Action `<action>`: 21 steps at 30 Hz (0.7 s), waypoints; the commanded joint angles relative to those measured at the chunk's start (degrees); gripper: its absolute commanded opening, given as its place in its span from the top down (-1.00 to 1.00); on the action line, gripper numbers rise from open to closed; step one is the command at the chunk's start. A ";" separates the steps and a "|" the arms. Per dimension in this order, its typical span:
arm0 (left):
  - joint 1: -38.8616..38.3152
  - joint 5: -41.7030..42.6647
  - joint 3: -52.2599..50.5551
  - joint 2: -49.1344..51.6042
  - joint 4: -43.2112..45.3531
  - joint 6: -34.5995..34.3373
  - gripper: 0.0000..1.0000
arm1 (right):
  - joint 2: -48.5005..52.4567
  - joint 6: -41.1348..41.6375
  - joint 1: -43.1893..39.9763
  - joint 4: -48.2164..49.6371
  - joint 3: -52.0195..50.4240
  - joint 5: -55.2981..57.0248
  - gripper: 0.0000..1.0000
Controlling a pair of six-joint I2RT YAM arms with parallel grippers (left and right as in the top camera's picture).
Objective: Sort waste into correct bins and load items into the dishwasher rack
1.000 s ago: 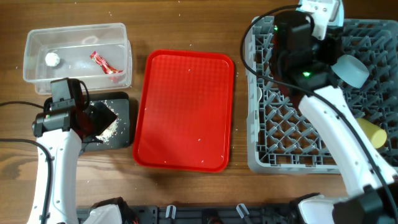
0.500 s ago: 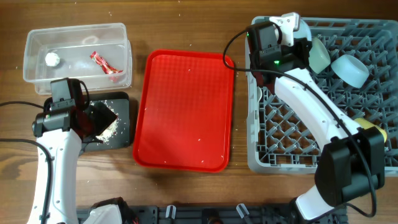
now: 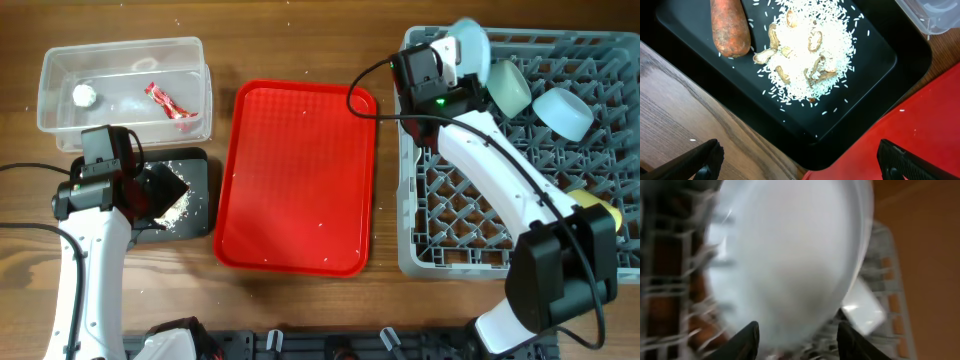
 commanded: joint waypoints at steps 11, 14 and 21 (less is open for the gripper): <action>0.35 -0.24 -0.39 -0.31 -0.02 -0.98 -1.00 | -13.14 18.16 0.17 -9.79 0.00 -24.24 -0.07; 0.35 2.23 -0.39 -0.31 0.37 -0.96 -1.00 | -14.12 23.87 0.17 -11.30 0.00 -37.16 -0.18; -3.17 17.75 -0.39 -0.31 5.95 11.19 -1.00 | -13.90 23.30 0.17 -11.23 0.00 -55.32 -0.87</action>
